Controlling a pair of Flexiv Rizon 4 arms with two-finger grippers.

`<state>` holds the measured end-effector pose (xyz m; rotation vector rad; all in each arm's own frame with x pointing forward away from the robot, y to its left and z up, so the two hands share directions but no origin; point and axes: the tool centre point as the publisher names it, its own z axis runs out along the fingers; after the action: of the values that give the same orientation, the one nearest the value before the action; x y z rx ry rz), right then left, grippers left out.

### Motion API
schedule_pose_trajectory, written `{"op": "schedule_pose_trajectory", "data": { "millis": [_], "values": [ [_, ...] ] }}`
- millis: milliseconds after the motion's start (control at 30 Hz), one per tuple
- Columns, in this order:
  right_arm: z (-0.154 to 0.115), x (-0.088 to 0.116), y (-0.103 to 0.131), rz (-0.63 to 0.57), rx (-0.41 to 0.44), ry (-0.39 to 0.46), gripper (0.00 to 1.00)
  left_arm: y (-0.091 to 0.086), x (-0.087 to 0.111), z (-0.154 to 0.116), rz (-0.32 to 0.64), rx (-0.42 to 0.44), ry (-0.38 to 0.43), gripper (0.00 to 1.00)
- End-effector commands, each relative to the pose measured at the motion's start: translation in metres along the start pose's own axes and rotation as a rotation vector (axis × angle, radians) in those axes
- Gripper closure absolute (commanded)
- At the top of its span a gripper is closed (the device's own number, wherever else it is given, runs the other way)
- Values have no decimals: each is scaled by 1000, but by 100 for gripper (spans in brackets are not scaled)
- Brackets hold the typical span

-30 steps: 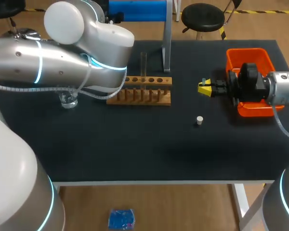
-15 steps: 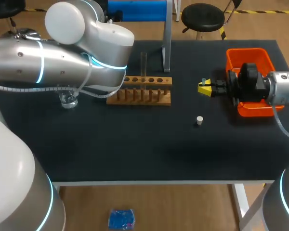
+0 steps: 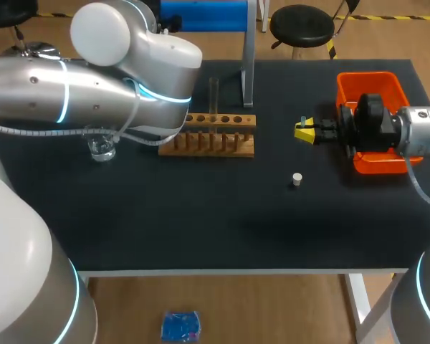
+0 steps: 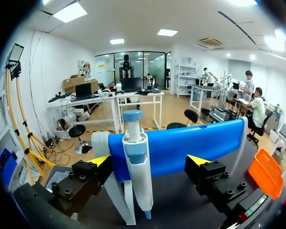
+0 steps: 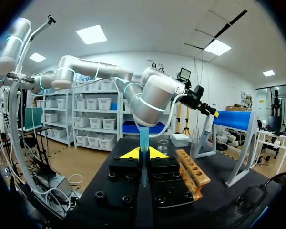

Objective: Invert the test tube, pick up the pipette, mount the tip to pipette, aspirate from beaker and dispense into the tube, eject the tip, return the pipette, and cap with the stopper.

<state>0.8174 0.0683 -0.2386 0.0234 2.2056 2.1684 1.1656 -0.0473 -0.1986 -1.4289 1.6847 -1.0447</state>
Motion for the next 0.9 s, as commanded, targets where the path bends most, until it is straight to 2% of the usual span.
{"op": "schedule_pose_trajectory", "data": {
  "millis": [33,500,567,633,667,700,733,767,900],
  "values": [
    [0,1,0,-1,0,-3,100,0,2,4,-2,4,-9,0],
    [0,1,0,-1,0,-3,100,-1,1,5,-8,6,-23,2],
    [0,1,0,-1,0,-3,100,-1,1,6,-8,6,-24,11],
    [0,1,0,-1,0,-3,100,-1,1,6,-9,5,-25,13],
    [0,1,0,-1,0,-3,100,-1,1,6,-9,5,-25,17],
    [0,1,0,-1,0,-3,100,0,1,6,-9,4,-25,40],
    [0,1,0,-1,0,-3,100,0,2,6,-8,3,-25,54],
    [0,1,0,-1,0,-3,100,0,2,6,-9,3,-26,56],
    [0,1,0,-1,0,-3,100,0,2,6,-10,0,-26,56]
  ]
}}
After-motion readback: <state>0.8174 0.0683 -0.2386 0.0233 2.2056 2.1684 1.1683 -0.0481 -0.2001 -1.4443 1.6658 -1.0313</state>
